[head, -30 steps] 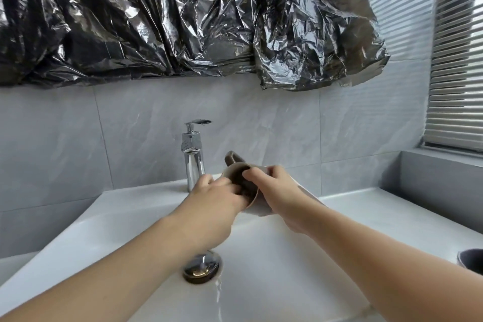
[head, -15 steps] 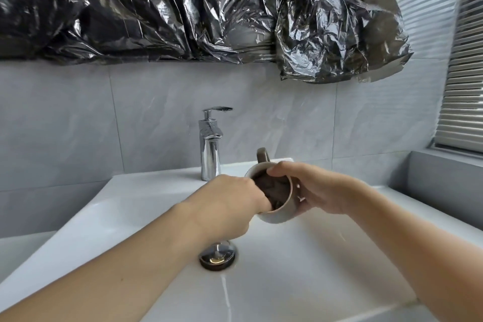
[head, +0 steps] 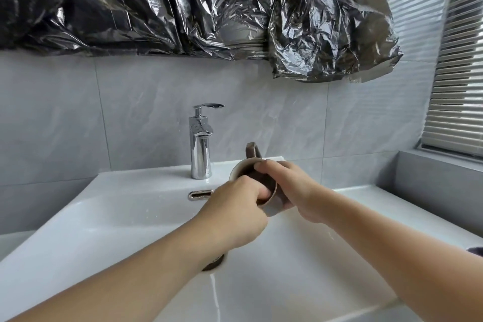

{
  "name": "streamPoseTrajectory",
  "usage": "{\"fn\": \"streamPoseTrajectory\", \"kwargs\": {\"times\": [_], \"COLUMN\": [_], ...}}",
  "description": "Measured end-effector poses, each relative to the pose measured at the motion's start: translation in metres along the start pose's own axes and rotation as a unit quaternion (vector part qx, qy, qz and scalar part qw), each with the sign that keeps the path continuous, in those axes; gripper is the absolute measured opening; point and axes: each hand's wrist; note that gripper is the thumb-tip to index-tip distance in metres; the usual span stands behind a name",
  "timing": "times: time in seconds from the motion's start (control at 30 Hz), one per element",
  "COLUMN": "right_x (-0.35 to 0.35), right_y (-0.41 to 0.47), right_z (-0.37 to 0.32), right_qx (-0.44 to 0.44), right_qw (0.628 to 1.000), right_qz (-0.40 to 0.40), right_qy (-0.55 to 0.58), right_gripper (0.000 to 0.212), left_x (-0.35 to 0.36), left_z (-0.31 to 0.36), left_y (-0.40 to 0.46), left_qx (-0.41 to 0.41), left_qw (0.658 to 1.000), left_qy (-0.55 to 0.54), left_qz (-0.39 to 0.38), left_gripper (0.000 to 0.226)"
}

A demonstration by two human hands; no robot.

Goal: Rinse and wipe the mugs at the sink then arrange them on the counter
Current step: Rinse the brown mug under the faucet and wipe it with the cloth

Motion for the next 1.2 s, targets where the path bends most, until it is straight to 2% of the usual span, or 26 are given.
{"fn": "streamPoseTrajectory", "kwargs": {"times": [0.07, 0.13, 0.2, 0.27, 0.37, 0.5, 0.57, 0.67, 0.77, 0.93, 1.07, 1.2], "right_x": [0.000, 0.000, 0.000, 0.001, 0.002, 0.002, 0.004, 0.004, 0.002, 0.007, 0.006, 0.002], "right_y": [0.000, 0.001, 0.002, 0.002, 0.001, 0.001, 0.001, 0.002, 0.000, 0.002, 0.004, 0.002], "right_z": [-0.002, -0.004, -0.006, -0.006, -0.003, -0.004, -0.004, -0.001, 0.002, -0.003, -0.004, -0.004], "right_qx": [0.001, -0.007, -0.009, -0.004, -0.002, -0.018, -0.023, -0.018, -0.011, -0.016, -0.021, -0.032], "right_qw": [1.000, 1.000, 0.999, 0.998, 0.998, 0.997, 0.998, 0.999, 1.000, 0.999, 0.998, 0.997], "right_qz": [-0.003, 0.003, 0.017, 0.029, 0.036, 0.039, 0.032, 0.015, 0.013, 0.008, 0.041, 0.060], "right_qy": [0.010, 0.013, 0.034, 0.051, 0.049, 0.068, 0.058, 0.028, 0.023, 0.042, 0.048, 0.041], "right_gripper": [0.027, 0.027, 0.038, 0.042, 0.037, 0.036, 0.036, 0.035, 0.033, 0.035, 0.031, 0.033], "left_x": [-0.008, -0.017, -0.025, -0.029, -0.032, -0.038, -0.044, -0.049, -0.044, -0.035, -0.034, -0.030], "left_z": [-0.002, -0.006, -0.006, -0.003, -0.002, -0.012, -0.014, -0.012, -0.012, -0.023, -0.021, -0.008], "left_y": [-0.004, -0.003, 0.000, 0.001, -0.001, 0.001, -0.004, -0.006, -0.003, 0.001, 0.001, 0.005], "left_qx": [0.033, 0.043, 0.046, 0.043, 0.050, 0.077, 0.093, 0.101, 0.094, 0.080, 0.070, 0.062], "left_qw": [0.992, 0.975, 0.967, 0.963, 0.965, 0.984, 0.991, 0.995, 0.995, 0.988, 0.984, 0.986], "left_qy": [0.120, 0.216, 0.246, 0.263, 0.251, 0.153, 0.085, 0.026, 0.039, 0.092, 0.141, 0.134], "left_qz": [-0.034, -0.041, -0.039, -0.051, -0.051, -0.052, -0.032, 0.007, -0.010, -0.091, -0.085, -0.078], "left_gripper": [0.034, 0.051, 0.052, 0.044, 0.024, 0.030, 0.025, 0.035, 0.036, 0.047, 0.056, 0.045]}}
Point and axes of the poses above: each hand's wrist, its own y-axis towards the middle knuckle, its own x-axis out of the palm, z = x × y, and after that the axes turned 11 degrees about -z, right-handed
